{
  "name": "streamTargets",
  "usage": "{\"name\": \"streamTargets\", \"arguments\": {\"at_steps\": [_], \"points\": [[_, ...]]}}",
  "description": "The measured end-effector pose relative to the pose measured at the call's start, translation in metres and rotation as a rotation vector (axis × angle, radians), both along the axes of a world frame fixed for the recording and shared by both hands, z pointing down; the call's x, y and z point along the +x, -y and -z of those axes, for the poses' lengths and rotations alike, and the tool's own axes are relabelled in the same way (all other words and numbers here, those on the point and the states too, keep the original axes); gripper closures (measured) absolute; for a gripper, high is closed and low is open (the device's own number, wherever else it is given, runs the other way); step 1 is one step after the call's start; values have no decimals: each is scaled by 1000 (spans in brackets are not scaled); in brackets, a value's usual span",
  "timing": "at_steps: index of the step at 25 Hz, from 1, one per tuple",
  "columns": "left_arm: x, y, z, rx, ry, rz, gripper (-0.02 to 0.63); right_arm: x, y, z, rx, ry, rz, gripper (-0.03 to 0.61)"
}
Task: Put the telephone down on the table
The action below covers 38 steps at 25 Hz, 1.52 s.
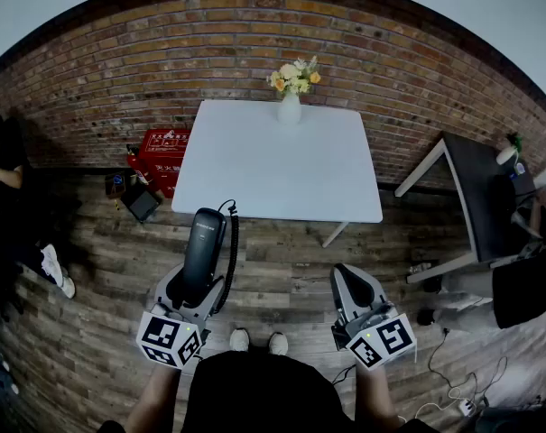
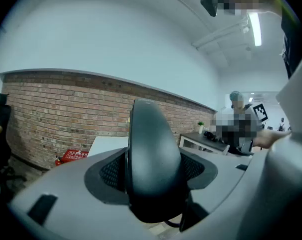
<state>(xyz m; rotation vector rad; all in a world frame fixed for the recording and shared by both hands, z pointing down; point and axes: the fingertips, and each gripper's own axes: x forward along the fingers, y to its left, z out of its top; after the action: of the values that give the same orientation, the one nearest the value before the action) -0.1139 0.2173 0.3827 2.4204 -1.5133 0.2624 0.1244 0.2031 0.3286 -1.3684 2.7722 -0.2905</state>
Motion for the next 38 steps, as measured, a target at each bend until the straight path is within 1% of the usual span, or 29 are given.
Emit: {"name": "streamTargets", "arguments": {"at_steps": [10,17,23,29,34,38], "points": [[-15,3,1,2,-19,-13,321,-14,-3,1,-6,-23,-21,557],[-28,9,-4,-5,-26,-33,321,-30,-2,-8,-28,-6,-35,555],[-40,14,-9,-7,-27,-69,321,-56,-1,-24,-49,-39,-33,554],[-54,15,-15,-11,-30,-94,321,-81,-6,-30,-64,-33,-36,554],[-60,12,-22,-22,-30,-113,321,-84,-12,-34,-78,-35,-65,554],[-65,18,-29,-35,-33,-114,321,-82,-9,-48,-124,-57,-96,554]]}}
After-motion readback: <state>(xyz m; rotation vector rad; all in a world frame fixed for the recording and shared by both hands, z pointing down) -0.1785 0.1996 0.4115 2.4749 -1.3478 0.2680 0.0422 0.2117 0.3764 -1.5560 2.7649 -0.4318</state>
